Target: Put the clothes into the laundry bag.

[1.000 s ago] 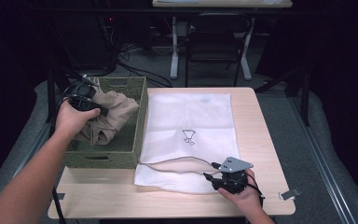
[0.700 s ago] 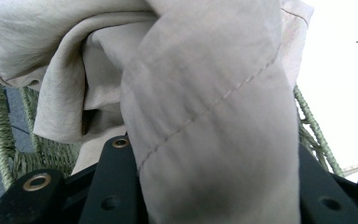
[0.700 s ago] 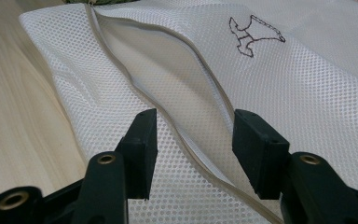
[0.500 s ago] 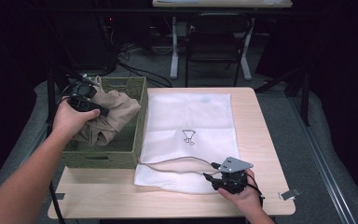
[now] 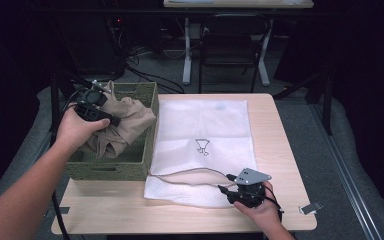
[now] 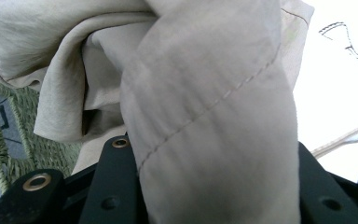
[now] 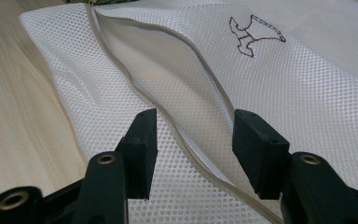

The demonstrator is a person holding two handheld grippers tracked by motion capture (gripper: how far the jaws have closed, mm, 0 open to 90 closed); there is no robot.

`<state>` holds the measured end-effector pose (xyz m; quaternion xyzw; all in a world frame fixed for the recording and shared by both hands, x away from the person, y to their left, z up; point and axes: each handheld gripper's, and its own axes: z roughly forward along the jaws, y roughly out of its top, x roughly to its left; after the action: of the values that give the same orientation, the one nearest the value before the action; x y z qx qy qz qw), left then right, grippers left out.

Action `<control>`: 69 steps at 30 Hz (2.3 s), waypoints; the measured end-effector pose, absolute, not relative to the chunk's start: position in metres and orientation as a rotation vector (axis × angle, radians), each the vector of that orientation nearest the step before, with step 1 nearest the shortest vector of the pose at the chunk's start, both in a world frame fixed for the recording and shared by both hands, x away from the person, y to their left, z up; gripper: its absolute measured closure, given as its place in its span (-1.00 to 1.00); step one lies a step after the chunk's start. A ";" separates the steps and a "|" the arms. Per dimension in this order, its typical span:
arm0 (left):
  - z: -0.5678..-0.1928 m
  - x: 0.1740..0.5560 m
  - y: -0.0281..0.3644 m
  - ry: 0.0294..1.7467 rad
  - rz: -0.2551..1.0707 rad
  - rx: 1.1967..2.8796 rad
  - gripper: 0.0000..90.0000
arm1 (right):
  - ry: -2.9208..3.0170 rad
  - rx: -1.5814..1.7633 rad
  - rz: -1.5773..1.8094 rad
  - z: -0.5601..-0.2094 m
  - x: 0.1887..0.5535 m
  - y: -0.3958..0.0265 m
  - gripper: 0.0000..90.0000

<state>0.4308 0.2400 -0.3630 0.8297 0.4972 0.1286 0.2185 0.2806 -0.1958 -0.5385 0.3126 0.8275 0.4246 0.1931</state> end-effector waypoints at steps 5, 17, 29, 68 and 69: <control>-0.358 0.426 0.235 1.344 0.349 2.304 0.36 | 2.321 0.876 1.192 -0.538 0.281 -0.196 0.12; -0.350 0.414 0.227 1.289 0.322 2.322 0.36 | 2.320 0.876 1.193 -0.538 0.280 -0.196 0.12; -0.345 0.402 0.219 1.243 0.298 2.339 0.36 | 2.321 0.875 1.190 -0.538 0.280 -0.195 0.12; -0.344 0.360 0.192 1.067 0.246 2.409 0.36 | 2.321 0.879 1.190 -0.539 0.280 -0.195 0.12; -0.344 0.358 0.192 1.062 0.244 2.411 0.36 | 2.321 0.881 1.189 -0.539 0.280 -0.195 0.12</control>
<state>0.3583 0.1915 -0.3441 0.8833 0.3892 0.0895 0.2454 0.2803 -0.1952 -0.5387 0.3141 0.8273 0.4237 0.1933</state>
